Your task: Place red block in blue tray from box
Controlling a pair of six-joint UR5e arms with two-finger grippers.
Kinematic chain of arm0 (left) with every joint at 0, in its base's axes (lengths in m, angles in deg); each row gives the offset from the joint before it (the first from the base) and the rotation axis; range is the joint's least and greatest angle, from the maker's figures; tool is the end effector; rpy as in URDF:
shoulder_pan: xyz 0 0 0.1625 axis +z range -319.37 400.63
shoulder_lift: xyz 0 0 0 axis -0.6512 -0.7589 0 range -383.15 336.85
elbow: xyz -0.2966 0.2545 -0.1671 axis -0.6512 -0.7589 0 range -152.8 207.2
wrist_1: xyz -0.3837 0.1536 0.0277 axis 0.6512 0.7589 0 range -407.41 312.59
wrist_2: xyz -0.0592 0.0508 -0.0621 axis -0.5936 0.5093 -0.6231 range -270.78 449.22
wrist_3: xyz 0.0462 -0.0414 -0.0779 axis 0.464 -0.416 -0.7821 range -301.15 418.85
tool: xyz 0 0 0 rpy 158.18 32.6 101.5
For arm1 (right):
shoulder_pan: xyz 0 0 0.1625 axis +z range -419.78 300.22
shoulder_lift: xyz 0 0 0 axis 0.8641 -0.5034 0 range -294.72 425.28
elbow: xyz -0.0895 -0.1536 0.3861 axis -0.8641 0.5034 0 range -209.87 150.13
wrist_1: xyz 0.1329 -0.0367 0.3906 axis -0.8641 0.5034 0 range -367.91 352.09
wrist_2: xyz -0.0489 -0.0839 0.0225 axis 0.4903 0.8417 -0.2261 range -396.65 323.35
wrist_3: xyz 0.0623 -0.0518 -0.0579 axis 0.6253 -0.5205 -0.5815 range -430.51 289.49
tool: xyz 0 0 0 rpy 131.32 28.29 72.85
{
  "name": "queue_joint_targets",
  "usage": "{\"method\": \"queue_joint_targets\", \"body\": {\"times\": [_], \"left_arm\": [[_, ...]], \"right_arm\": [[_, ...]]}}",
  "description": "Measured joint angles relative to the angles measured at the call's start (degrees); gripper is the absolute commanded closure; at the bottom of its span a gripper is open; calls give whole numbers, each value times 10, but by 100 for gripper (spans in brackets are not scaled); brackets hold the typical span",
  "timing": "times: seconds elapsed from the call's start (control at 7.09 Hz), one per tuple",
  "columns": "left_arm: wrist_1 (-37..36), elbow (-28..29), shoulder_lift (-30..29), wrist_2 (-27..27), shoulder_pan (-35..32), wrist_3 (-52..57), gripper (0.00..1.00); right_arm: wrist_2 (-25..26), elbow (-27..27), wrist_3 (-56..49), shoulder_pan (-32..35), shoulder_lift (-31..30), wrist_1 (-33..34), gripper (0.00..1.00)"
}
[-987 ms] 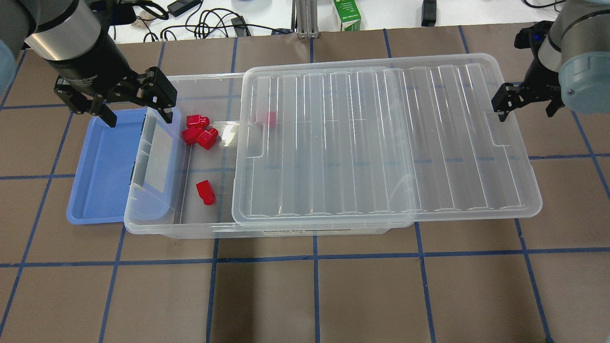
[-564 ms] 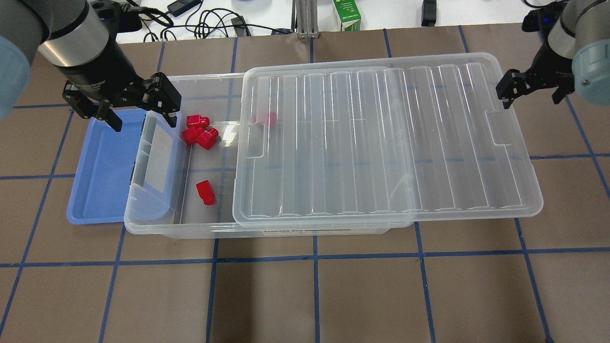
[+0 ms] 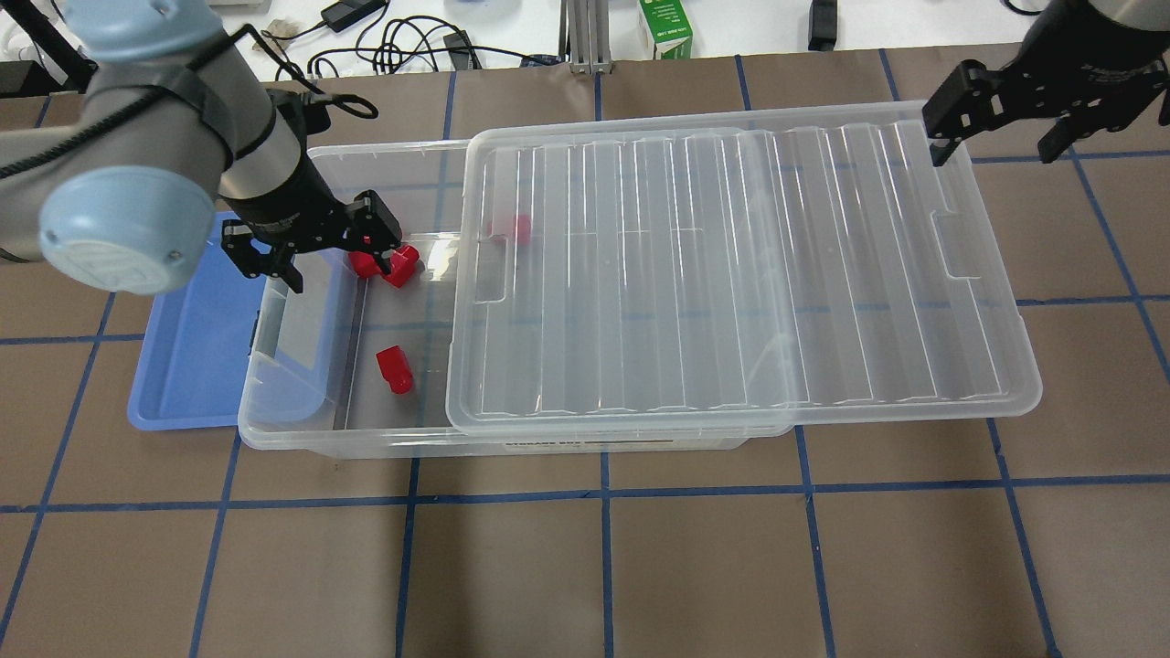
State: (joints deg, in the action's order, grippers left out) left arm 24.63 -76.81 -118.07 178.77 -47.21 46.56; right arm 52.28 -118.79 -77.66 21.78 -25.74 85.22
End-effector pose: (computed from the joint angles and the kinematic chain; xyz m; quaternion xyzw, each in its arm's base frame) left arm -0.1150 -0.5102 0.3575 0.1258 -0.9920 -0.0087 0.0032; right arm 0.0613 -0.5072 0.5118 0.0108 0.9989 -0.0465 0.0030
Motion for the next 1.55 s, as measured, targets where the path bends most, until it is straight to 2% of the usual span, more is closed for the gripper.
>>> {"method": "queue_joint_targets", "body": {"times": [0.14,0.42,1.27,1.55], "left_arm": [[-58,-32,-18,-3,-1,-43,0],[-102,-60,-46,-1,-15,-74,0],[-167,-71,-98,9,-19,-93,0],[-169,-88,-107,34,-18,-94,0]], "right_arm": [[-3,3,41,43,1,-5,0],[-3,3,87,88,7,-3,0],[-3,-2,88,95,9,-3,0],[-2,-2,88,95,9,-3,0]]}}
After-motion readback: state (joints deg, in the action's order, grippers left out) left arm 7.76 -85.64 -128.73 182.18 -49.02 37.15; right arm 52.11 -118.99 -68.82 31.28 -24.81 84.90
